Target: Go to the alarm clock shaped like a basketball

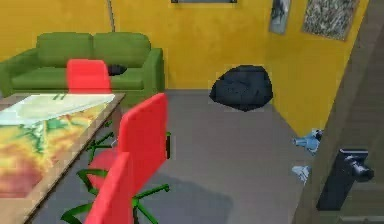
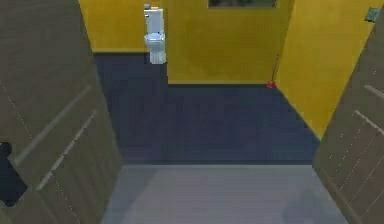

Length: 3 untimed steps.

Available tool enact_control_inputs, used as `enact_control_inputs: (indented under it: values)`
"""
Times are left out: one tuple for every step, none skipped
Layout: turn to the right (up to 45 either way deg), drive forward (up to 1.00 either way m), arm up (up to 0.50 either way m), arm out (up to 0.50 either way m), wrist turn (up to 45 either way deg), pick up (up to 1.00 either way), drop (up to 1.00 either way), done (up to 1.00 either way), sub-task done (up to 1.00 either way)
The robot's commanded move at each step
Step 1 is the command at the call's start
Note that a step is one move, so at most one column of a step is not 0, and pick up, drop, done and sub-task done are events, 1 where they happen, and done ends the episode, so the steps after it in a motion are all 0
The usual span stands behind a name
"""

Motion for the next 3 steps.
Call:
enact_control_inputs:
  values:
    - [-45.0,0.0,0.0,0.0,0.0,0.0,0.0,0.0,0.0]
    - [-45.0,0.0,0.0,0.0,0.0,0.0,0.0,0.0,0.0]
    - [-45.0,0.0,0.0,0.0,0.0,0.0,0.0,0.0,0.0]
